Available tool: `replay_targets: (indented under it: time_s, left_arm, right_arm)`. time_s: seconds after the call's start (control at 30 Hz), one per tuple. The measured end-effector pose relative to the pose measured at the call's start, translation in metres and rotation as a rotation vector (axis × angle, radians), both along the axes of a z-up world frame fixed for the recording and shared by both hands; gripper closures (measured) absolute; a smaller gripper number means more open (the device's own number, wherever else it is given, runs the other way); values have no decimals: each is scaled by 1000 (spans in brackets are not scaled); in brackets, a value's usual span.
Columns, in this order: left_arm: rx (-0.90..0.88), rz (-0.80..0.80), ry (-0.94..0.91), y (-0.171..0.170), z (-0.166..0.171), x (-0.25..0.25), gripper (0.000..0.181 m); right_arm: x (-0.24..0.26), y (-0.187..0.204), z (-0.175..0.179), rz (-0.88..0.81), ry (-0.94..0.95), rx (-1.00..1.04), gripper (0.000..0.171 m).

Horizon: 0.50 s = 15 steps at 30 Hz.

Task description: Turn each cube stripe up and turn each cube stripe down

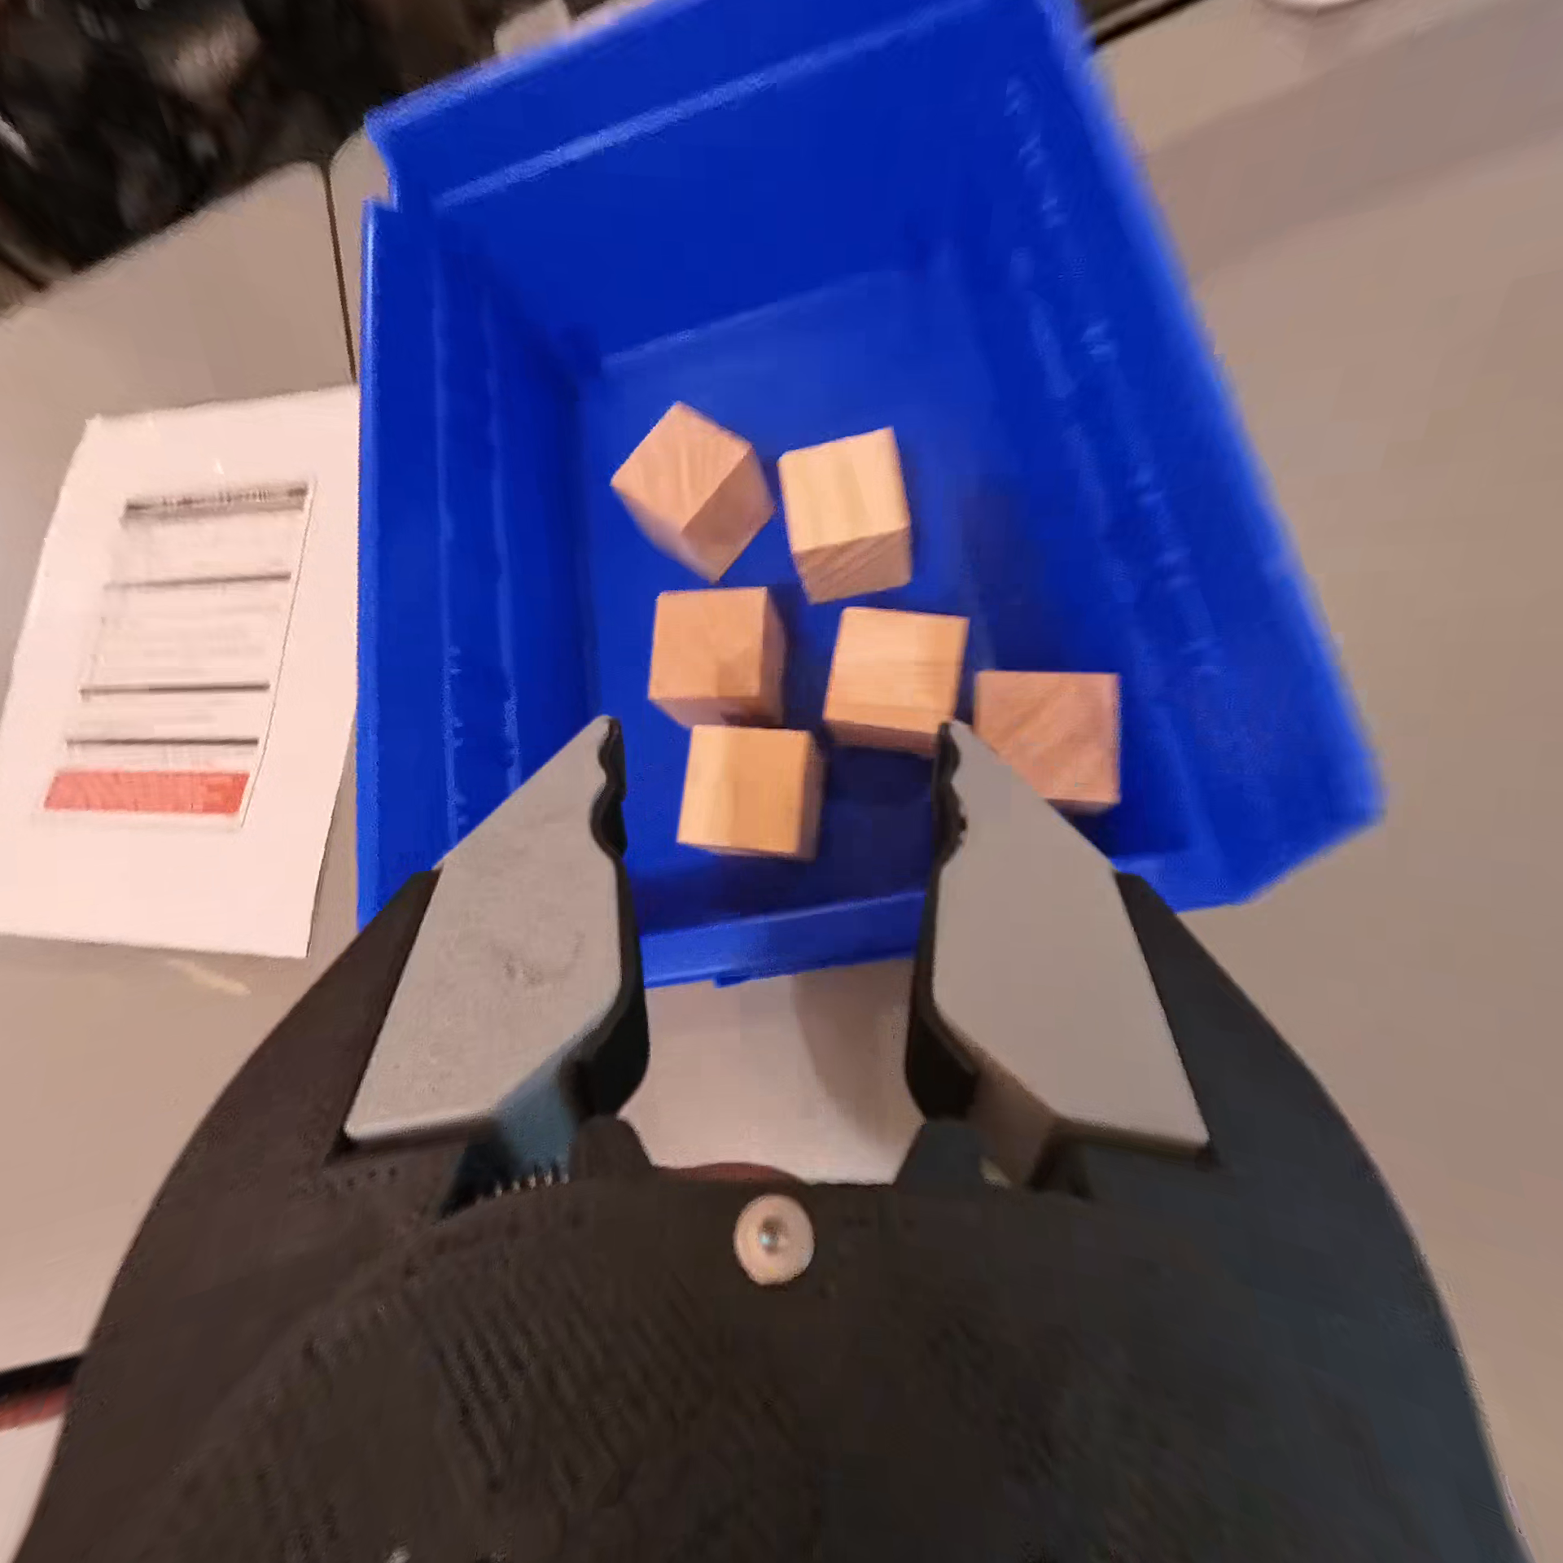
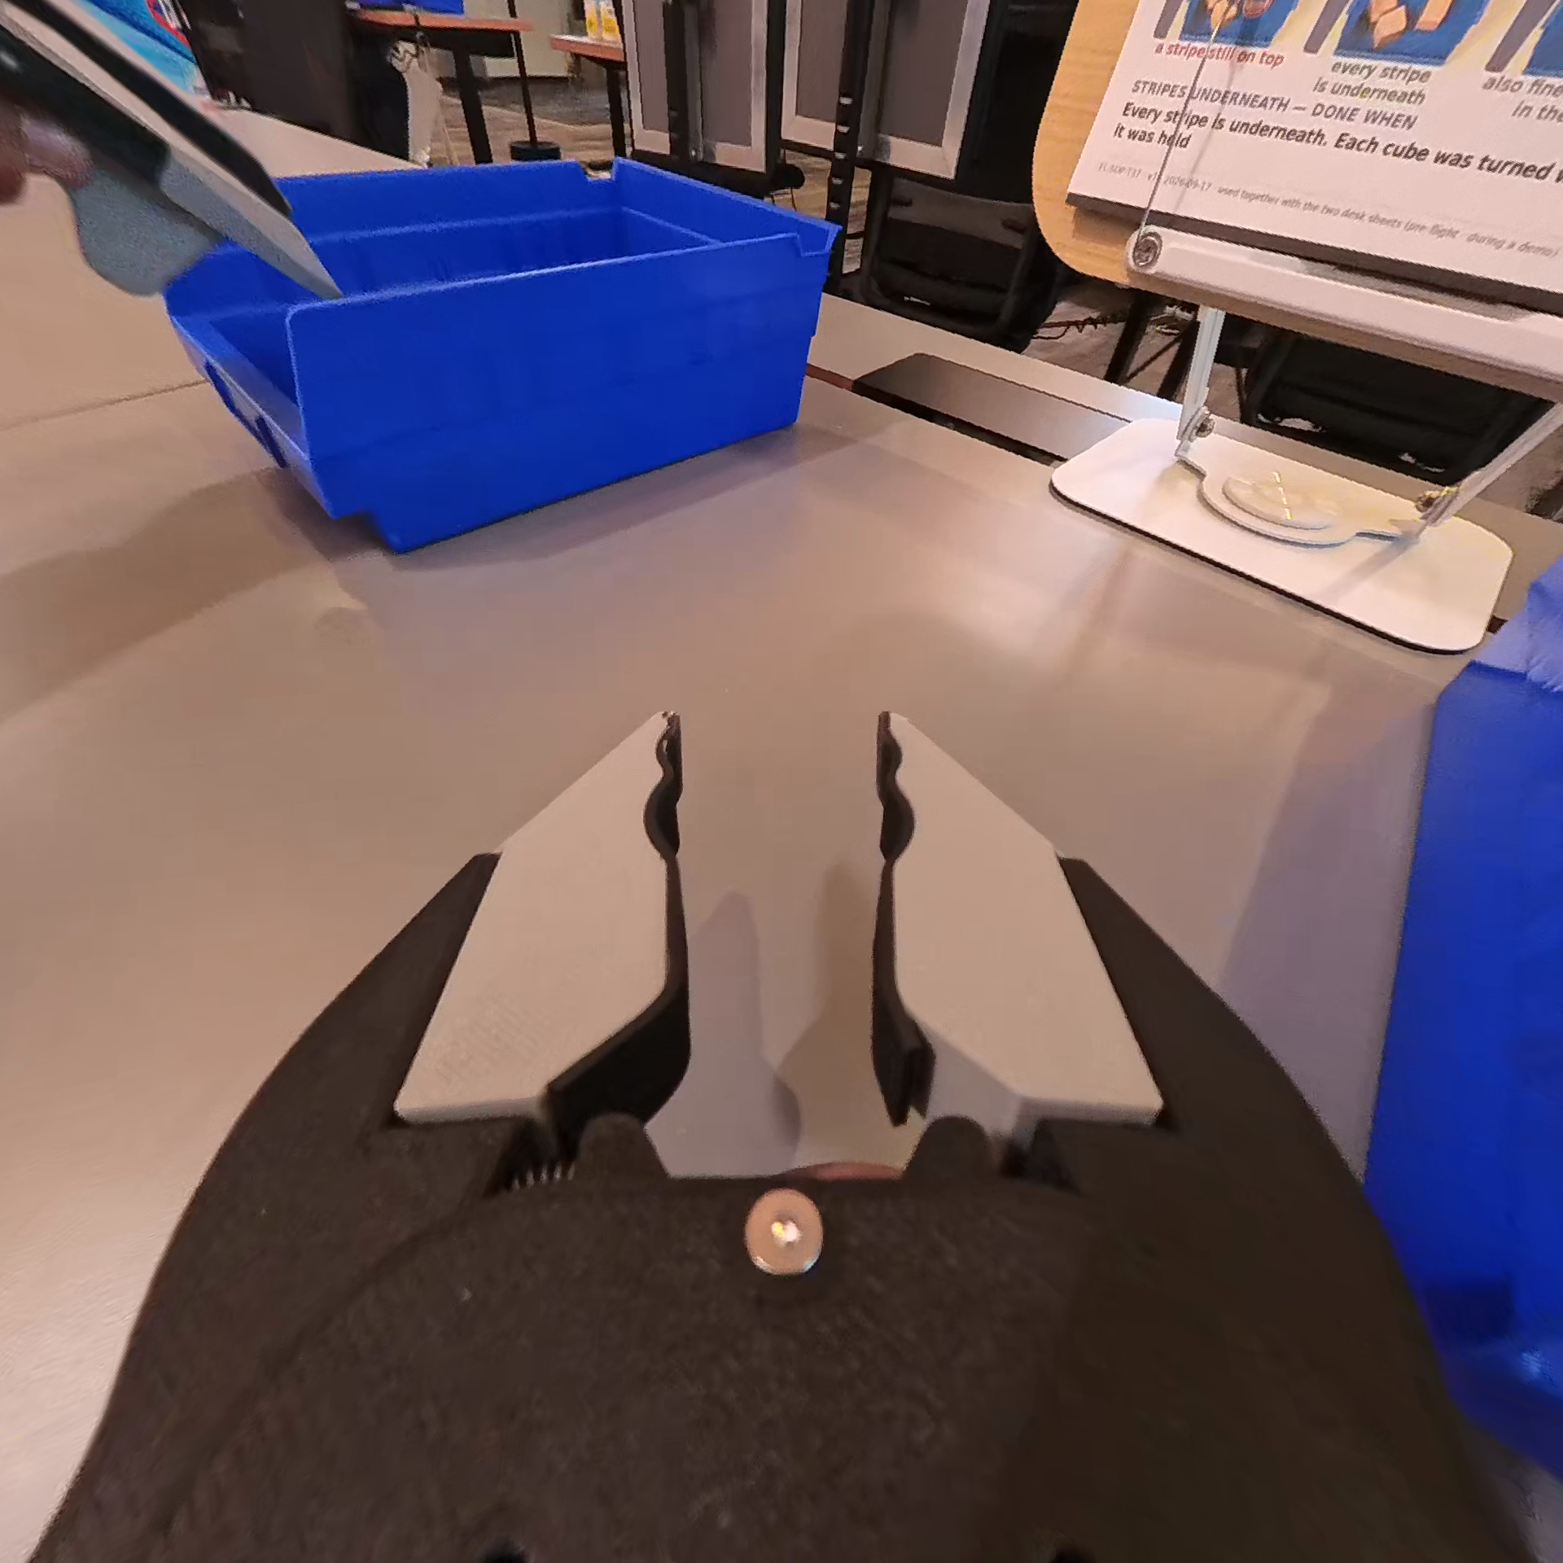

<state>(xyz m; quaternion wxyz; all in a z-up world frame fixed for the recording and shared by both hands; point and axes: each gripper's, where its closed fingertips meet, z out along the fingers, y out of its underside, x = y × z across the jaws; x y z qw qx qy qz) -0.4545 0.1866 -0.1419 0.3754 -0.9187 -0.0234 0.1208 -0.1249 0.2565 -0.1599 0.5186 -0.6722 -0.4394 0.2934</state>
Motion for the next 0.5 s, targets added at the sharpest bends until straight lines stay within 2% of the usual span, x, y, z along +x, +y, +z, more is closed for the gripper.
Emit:
replay_targets:
  time_s: [0.13,0.27,0.33,0.4,0.5]
  left_arm:
    - [-83,50,-42,6,-27,-17,107]
    - [-250,90,12,1,-57,-33,103]
    - [-250,107,-30,5,-58,-33,111]
    - [-252,107,-93,7,-61,-29,138]
    - [-259,115,-106,7,-62,-28,142]
  right_arm:
    - [-1,-1,0,8,3,-8,128]
    - [-4,-3,-3,21,-8,-8,128]
    - [-6,-4,-3,28,-13,-4,128]
    - [-8,-5,-3,34,-17,-3,128]
    - [-9,-6,-3,37,-17,0,128]
